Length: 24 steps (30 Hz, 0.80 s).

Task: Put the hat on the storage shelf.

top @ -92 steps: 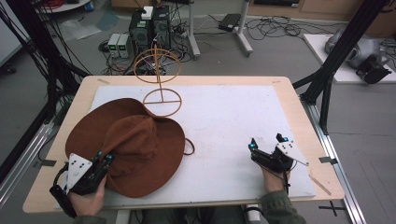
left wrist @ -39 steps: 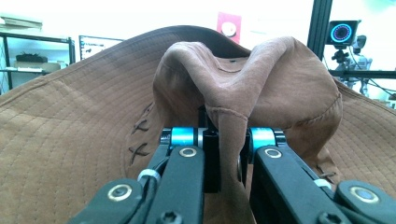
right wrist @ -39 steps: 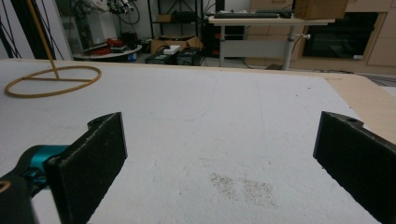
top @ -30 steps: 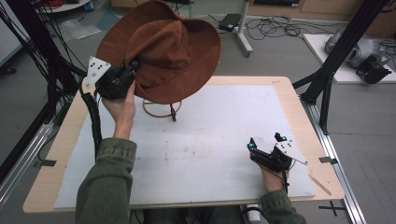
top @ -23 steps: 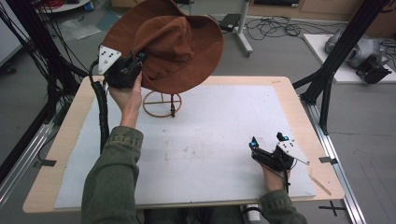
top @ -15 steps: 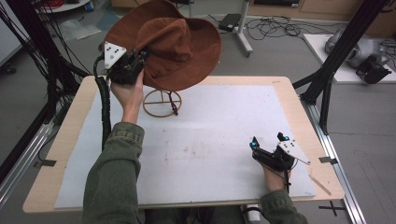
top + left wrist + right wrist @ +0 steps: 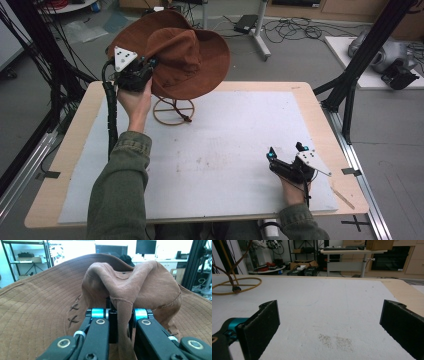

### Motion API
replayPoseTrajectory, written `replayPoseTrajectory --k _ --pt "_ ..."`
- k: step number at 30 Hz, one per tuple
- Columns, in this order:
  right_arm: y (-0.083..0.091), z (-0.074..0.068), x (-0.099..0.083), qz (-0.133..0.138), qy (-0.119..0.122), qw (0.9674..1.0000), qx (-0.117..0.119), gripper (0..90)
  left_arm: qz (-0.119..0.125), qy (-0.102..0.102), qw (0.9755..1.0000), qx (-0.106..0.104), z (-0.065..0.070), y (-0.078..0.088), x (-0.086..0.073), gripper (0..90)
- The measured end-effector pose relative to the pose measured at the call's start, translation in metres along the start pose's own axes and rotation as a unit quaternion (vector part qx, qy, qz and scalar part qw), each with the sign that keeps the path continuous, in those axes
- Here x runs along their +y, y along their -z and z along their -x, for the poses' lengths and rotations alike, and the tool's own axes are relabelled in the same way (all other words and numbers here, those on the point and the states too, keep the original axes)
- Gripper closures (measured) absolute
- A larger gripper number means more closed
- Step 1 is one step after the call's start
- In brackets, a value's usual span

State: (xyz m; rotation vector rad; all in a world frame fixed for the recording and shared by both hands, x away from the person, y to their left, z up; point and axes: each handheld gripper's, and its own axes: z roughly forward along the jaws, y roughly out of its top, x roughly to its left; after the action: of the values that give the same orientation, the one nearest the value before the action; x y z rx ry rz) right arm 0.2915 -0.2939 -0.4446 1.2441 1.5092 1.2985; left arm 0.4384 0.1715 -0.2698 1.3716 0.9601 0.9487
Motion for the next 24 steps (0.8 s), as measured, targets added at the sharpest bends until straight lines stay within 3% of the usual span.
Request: replayPoseTrajectory --k 3,10,15,20,24 --pt "0.0002 0.0003 0.0 0.0 0.0 1.0 0.0 1.9 -0.01 -0.005 0.9999 0.002 -0.0009 -0.0007 -0.0014 87.1" --pt "0.0002 -0.0003 -0.0005 -0.003 0.0 1.0 0.002 1.8 -0.036 0.008 0.9993 0.006 -0.0048 -0.0049 -0.0065 84.1" --pt "-0.0005 0.0 -0.0009 -0.002 0.003 1.0 0.001 1.9 -0.037 0.017 0.9992 0.002 -0.0072 -0.0035 -0.0059 77.7" --pt "-0.0004 -0.0012 -0.0013 -0.004 0.003 1.0 0.002 1.8 -0.036 0.021 0.9991 0.0 -0.008 -0.0026 -0.007 67.7" --pt "-0.001 -0.0011 -0.0016 -0.004 0.003 1.0 0.001 1.9 -0.03 0.019 0.9994 0.001 -0.0084 -0.0014 -0.0059 51.2"
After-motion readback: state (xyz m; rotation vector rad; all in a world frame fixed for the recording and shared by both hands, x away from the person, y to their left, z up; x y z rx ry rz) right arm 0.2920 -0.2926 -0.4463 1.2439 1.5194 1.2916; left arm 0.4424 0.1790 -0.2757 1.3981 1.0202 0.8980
